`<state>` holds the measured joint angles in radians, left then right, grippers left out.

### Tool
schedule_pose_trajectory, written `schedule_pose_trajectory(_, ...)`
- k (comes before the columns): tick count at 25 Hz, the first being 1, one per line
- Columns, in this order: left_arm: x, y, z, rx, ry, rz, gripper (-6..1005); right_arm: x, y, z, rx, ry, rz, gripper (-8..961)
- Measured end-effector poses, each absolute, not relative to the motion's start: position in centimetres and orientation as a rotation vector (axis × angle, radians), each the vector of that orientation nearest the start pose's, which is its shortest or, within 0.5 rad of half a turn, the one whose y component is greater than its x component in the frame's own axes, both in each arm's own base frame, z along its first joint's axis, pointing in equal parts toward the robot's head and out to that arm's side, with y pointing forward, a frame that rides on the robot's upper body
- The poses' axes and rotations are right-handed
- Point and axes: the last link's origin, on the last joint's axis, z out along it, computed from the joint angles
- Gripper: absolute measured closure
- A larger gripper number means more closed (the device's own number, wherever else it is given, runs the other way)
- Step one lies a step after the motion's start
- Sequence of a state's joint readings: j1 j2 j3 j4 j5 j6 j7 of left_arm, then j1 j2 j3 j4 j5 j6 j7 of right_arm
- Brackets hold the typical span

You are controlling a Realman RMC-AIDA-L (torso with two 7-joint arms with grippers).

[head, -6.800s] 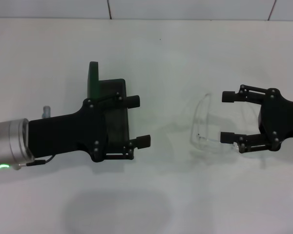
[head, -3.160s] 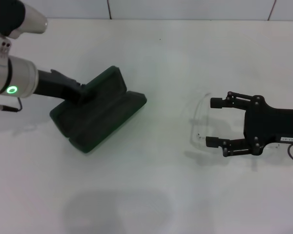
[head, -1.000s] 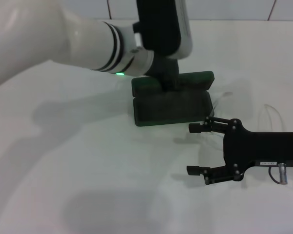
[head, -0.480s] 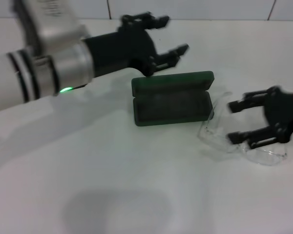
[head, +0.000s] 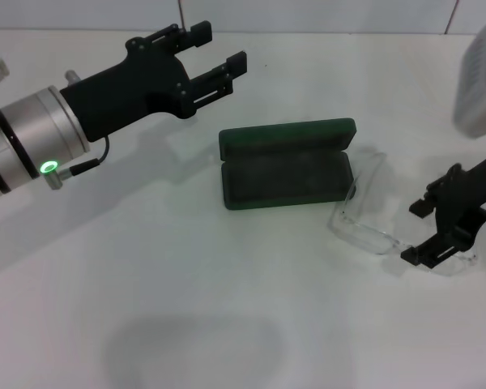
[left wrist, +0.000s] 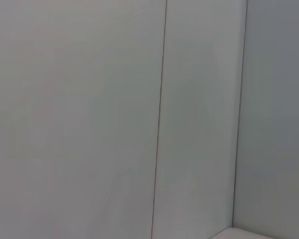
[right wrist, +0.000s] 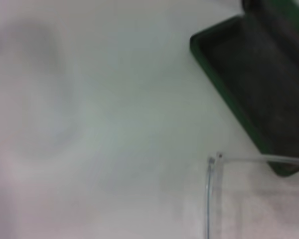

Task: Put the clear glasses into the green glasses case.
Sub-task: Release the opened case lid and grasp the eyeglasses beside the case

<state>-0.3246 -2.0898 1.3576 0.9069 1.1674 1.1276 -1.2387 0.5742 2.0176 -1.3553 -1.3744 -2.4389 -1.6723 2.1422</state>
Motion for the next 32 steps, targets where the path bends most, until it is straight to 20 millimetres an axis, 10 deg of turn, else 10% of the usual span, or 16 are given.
schedule_pose_trajectory(18, -20.7, 34.7, -0.3, -2.349, -0.427, -1.033, 327, 17.9, 34.4, -2.6, -2.939, 0.373, -0.676, 383)
schedule_pose_trajectory(32, -22.6, 34.5, 0.5, -2.272, -0.49, -1.082, 330, 17.7, 35.1, -3.0, -2.908, 0.362, -0.669, 724)
